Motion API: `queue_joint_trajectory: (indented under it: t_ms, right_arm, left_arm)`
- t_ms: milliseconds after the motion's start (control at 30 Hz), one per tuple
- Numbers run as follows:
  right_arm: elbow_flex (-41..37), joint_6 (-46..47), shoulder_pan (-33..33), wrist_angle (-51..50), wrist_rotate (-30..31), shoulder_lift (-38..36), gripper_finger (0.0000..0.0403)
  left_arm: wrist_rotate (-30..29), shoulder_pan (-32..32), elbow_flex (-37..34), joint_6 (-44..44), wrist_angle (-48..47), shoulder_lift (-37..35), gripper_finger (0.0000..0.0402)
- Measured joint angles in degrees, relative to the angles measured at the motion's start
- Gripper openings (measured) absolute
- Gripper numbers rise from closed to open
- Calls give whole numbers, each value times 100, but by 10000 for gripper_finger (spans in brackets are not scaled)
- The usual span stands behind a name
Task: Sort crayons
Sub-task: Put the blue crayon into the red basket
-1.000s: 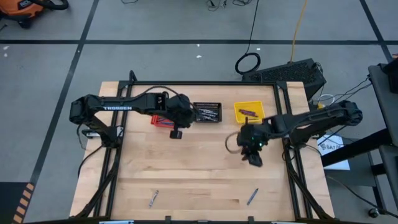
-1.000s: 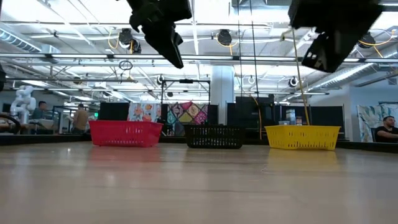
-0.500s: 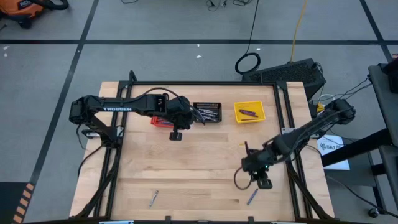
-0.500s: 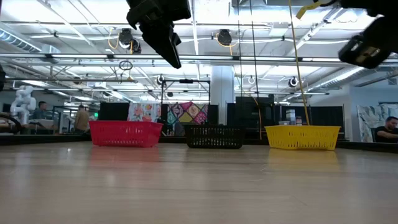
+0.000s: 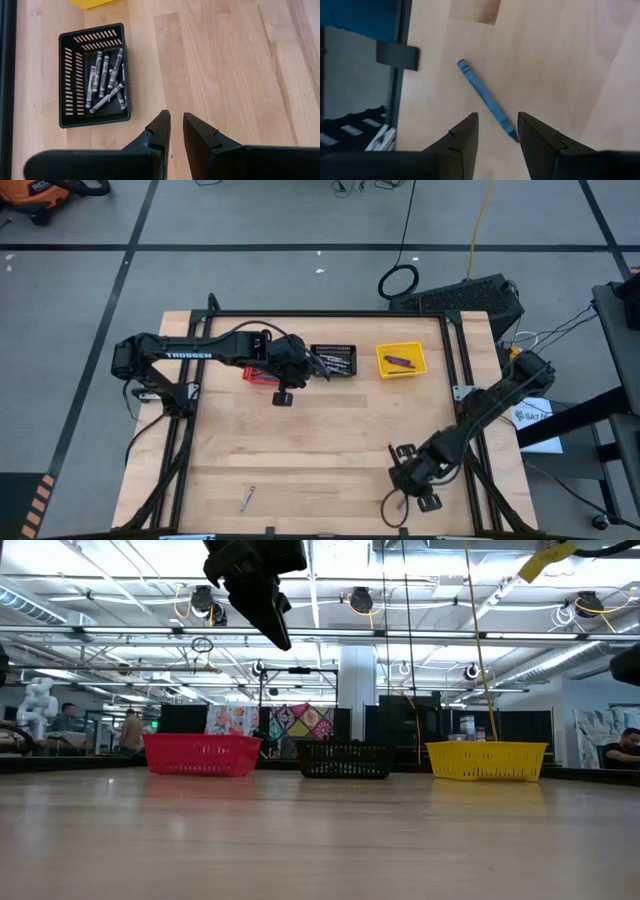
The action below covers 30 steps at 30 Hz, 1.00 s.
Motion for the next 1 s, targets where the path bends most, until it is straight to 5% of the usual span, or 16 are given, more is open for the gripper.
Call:
queue_joint_trajectory:
  t_ms: [333, 1000]
  right_arm:
    - [0, 406, 473, 214, 1110, 150, 123]
    - [11, 572, 1011, 615, 1346, 889, 123]
  left_arm:
    - [-120, 11, -1, 0, 25, 2, 51]
    - [-211, 11, -1, -16, 25, 2, 51]
